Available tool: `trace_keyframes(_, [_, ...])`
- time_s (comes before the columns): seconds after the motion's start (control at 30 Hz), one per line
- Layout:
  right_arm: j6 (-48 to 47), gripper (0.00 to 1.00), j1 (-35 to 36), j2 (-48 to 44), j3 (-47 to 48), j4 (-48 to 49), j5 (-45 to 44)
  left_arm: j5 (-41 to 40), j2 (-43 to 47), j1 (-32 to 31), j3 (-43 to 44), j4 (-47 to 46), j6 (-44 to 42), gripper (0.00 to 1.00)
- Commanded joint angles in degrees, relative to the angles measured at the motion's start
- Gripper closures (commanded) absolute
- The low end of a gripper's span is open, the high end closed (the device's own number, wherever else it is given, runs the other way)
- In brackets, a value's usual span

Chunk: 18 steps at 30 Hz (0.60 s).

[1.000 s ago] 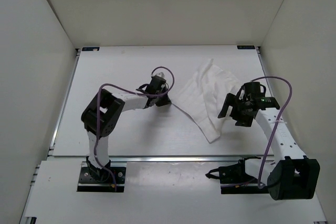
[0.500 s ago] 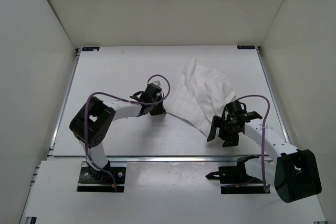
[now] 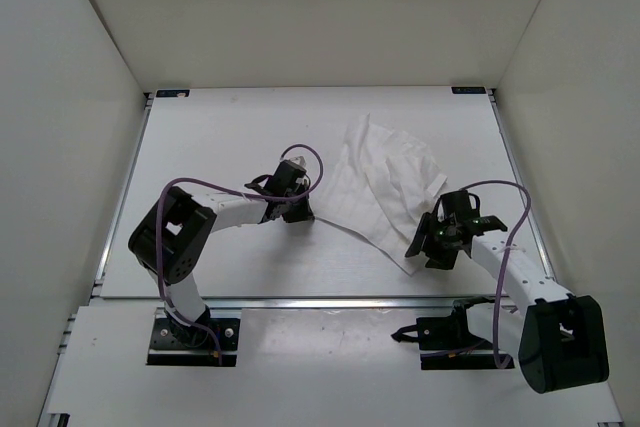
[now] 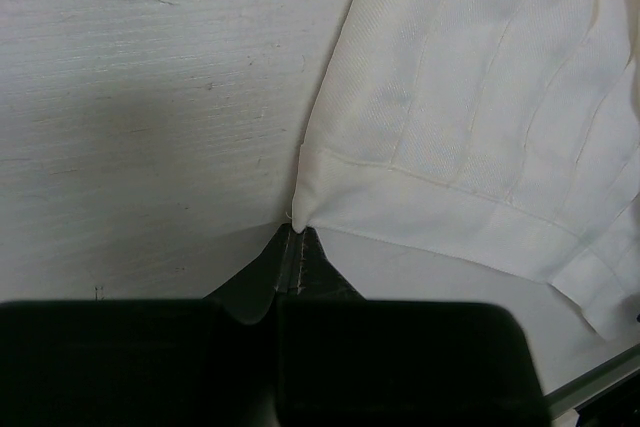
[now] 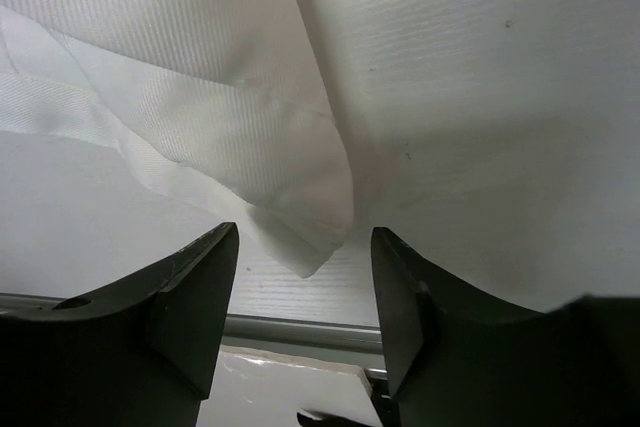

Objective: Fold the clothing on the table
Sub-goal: Move the skirt to the center of the board

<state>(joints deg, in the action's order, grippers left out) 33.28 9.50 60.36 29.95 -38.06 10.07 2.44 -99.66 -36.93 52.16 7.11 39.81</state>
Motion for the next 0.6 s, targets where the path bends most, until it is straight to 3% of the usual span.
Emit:
trace_keyframes(0.0, [0.91,0.48,1.05,0.2,-0.33,1.15,-0.31,0.9,2.37,0.1,-0.31,0.1,-0.79,1.0])
trace_keyframes(0.4, [2.14,0.59,2.19,0.99,-5.07,4.84,3.74,0.99,2.28,0.28,-0.83,-0.35,-0.26,1.0])
trace_keyframes(0.53, [2.5,0.81,2.63,1.52,-6.31,6.24,2.77,1.07,1.48,-0.08,1.19,0.27,-0.61,1.0])
trace_keyframes(0.57, [2.41,0.96,2.11,2.04,-6.75,6.25,3.38,0.9,1.57,-0.34,1.45,0.27,-0.53,1.0])
